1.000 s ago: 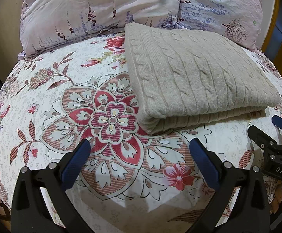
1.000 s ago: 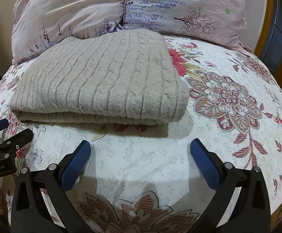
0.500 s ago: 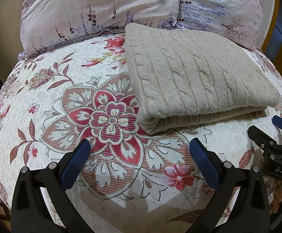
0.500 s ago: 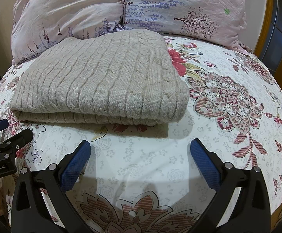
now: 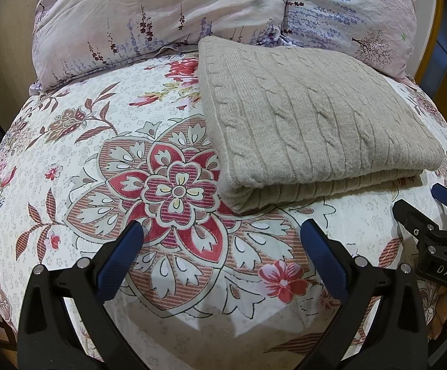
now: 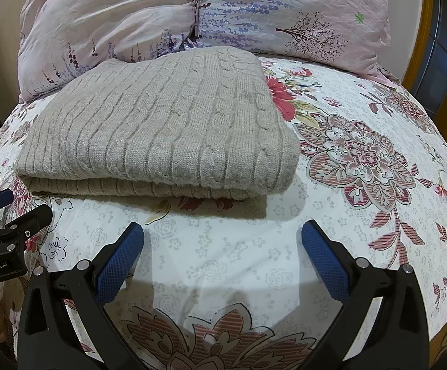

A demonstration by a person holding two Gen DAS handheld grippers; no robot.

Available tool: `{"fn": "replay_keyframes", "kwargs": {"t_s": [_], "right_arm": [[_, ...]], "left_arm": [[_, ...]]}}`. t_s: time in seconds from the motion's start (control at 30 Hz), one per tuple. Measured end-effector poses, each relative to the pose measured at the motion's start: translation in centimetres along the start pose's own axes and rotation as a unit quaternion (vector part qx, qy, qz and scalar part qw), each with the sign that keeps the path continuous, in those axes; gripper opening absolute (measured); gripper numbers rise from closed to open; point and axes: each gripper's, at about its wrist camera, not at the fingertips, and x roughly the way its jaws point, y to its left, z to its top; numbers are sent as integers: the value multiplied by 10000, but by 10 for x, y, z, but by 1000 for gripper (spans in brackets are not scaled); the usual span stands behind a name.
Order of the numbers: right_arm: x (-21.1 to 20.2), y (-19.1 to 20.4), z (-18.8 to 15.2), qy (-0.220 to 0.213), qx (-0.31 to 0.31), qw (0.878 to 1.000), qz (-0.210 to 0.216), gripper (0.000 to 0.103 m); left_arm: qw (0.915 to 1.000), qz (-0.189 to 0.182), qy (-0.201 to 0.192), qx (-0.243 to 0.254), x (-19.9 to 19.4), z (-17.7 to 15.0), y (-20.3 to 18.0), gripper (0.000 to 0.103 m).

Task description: Fold small clothes

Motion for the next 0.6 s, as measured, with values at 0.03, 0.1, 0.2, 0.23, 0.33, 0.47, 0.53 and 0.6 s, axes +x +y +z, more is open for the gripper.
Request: {"fn": "replay_keyframes", "kwargs": {"t_s": [0.03, 0.1, 0.2, 0.23, 0.33, 0.47, 0.53, 0.6], "right_arm": [[0, 0, 0, 0, 0, 10000, 0, 102], [0, 0, 0, -1, 0, 10000, -1, 102], [0, 0, 0, -1, 1, 10000, -1, 102], [0, 0, 0, -1, 1, 10000, -1, 102], [0, 0, 0, -1, 1, 10000, -1, 102], [0, 0, 0, -2, 3, 10000, -2, 102], [0, 0, 0, -2, 2, 10000, -2, 102], [0, 0, 0, -3, 2, 10000, -1, 102]], "left_arm": [[10000, 0, 0, 0, 0, 0, 0, 101], [10000, 1, -2, -1, 0, 0, 0, 101], [10000, 3, 0, -3, 0, 0, 0, 101], [10000, 3, 1, -3, 0, 0, 0, 101], [10000, 5, 1, -7, 0, 0, 0, 101], [10000, 7, 2, -12, 0, 0, 0, 101], [10000, 8, 4, -12, 0, 0, 0, 101], [10000, 9, 6, -12, 0, 1, 0, 101]]}}
